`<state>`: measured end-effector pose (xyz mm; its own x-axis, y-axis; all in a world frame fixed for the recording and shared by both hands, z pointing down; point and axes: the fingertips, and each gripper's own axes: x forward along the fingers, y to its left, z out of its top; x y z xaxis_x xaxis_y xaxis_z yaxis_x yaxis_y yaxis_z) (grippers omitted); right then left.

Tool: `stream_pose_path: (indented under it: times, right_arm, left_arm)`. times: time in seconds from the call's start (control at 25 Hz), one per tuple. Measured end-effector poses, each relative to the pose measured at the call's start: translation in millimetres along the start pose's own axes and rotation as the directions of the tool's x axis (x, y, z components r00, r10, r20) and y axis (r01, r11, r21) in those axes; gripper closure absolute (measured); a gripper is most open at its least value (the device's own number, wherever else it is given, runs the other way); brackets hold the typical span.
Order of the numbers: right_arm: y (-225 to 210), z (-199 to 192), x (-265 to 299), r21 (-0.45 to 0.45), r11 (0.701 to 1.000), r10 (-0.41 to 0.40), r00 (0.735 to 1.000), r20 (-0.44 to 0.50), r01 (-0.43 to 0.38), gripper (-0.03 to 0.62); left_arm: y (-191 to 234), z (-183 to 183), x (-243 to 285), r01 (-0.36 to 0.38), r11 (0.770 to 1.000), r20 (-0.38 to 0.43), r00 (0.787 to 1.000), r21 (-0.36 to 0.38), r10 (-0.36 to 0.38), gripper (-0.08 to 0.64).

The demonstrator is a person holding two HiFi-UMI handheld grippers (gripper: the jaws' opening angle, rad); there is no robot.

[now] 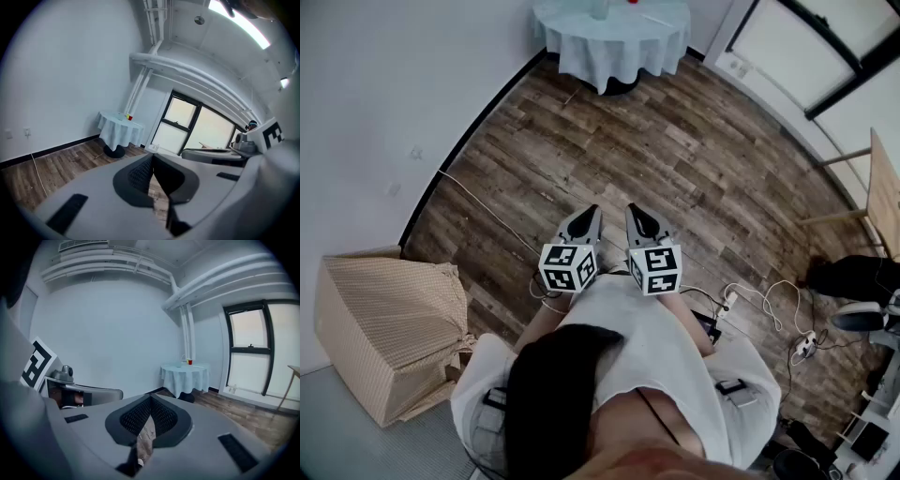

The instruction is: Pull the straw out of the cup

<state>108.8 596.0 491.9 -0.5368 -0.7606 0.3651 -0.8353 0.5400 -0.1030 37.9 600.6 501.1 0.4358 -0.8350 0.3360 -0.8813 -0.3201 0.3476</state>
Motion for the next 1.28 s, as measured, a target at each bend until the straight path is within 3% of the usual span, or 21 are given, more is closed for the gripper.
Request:
stream_pose_path:
  times: [0.16,0.36,0.88,1.08,1.28]
  right_arm:
    - [5.1,-6.1,-0.2,-0.012,1.0,0.003,1.0,-0.009,-0.003,0.56]
    - [1.3,-13.0,-0.3,-0.001,1.0,0.007,0.999,-0.034,-0.007,0.56]
    - [9.0,-22.8,28.6,0.073,0.991,0.118,0.99,-0.08,-0.112,0.557]
    - [-5.8,-14.1,49.6,-0.019,0.999,0.04,0.995,-0.087,-0.041,0.557]
    - [-16.2,4.8,85.2,-0.052,0.997,0.057,0.995,-0.083,-0.061,0.557]
  left_arm:
    - [-6.1,-6.0,-0.9,-0.002,0.997,-0.004,1.0,0.08,0.002,0.552]
    - [-8.6,-5.8,3.1,0.005,0.999,0.0,1.0,0.052,-0.005,0.552]
    - [2.2,-9.2,33.0,0.069,0.998,-0.055,0.996,0.013,-0.068,0.552]
    - [13.8,-1.3,58.6,0.098,0.995,-0.064,0.993,0.005,-0.097,0.552]
    - [35.2,20.1,91.8,0.103,0.995,-0.079,0.992,0.013,-0.101,0.552]
